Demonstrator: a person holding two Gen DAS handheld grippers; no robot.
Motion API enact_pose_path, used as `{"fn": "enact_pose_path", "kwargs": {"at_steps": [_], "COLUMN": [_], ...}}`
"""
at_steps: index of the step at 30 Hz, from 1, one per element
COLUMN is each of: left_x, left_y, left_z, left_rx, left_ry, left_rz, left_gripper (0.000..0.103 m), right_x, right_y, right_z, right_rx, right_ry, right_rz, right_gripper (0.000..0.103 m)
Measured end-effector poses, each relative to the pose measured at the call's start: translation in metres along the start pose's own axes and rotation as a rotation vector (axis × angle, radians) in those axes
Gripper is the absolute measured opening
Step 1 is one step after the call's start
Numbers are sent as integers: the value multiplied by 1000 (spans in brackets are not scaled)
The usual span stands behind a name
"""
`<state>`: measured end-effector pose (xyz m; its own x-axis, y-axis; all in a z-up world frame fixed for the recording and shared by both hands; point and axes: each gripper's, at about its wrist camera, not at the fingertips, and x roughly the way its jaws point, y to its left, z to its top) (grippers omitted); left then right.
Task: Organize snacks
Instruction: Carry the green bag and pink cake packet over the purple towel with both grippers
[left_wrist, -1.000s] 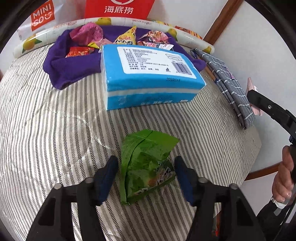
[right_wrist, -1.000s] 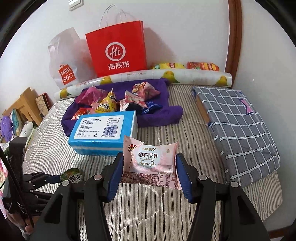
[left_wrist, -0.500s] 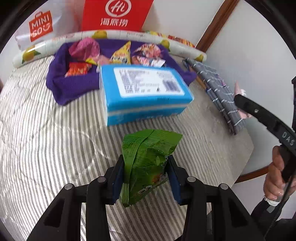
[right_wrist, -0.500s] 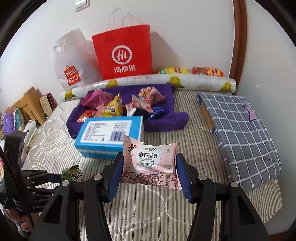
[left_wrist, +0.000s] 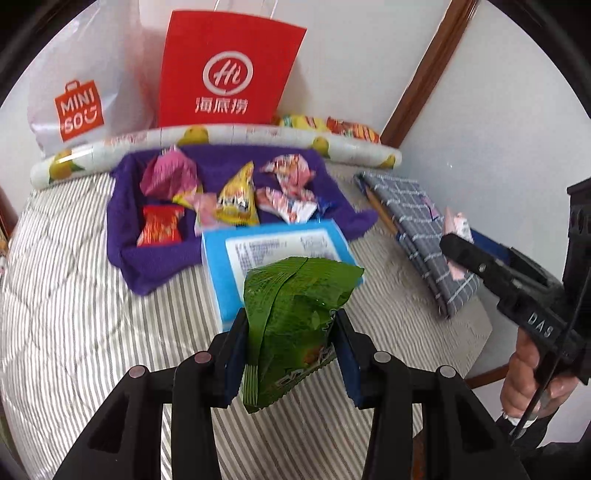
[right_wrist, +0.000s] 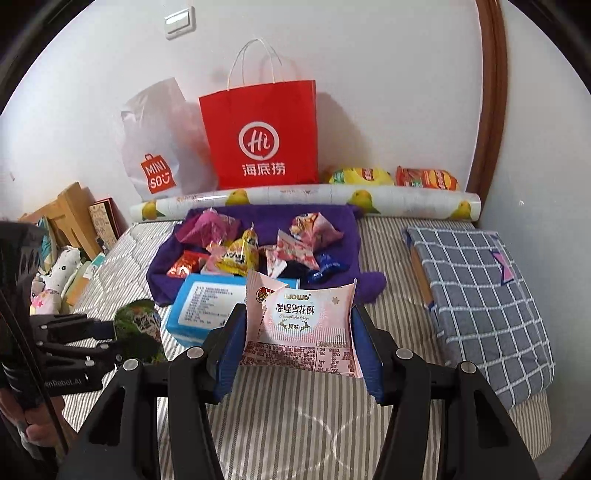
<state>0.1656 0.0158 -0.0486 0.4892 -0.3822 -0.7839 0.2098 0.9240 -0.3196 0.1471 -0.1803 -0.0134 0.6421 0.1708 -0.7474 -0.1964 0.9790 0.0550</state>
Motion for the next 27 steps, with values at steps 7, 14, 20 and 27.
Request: {"fn": "enact_pose_path", "kwargs": {"at_steps": [7, 14, 20, 27], "left_x": [-2, 3, 12, 18], "left_y": [7, 24, 39, 54], "left_z": [33, 67, 99, 133], "left_rx": [-13, -40, -70, -92], "left_ry": [-34, -59, -71, -97], "left_rz": [13, 32, 55, 76], "left_gripper": [41, 41, 41, 41], "right_x": [9, 33, 64, 97], "right_y": [-4, -5, -6, -4], "right_z": [23, 53, 75, 106], "right_rx": [-5, -30, -35, -50], "right_ry": [-7, -12, 7, 22], "right_rz": [21, 43, 67, 102], "right_gripper": [55, 55, 55, 55]}}
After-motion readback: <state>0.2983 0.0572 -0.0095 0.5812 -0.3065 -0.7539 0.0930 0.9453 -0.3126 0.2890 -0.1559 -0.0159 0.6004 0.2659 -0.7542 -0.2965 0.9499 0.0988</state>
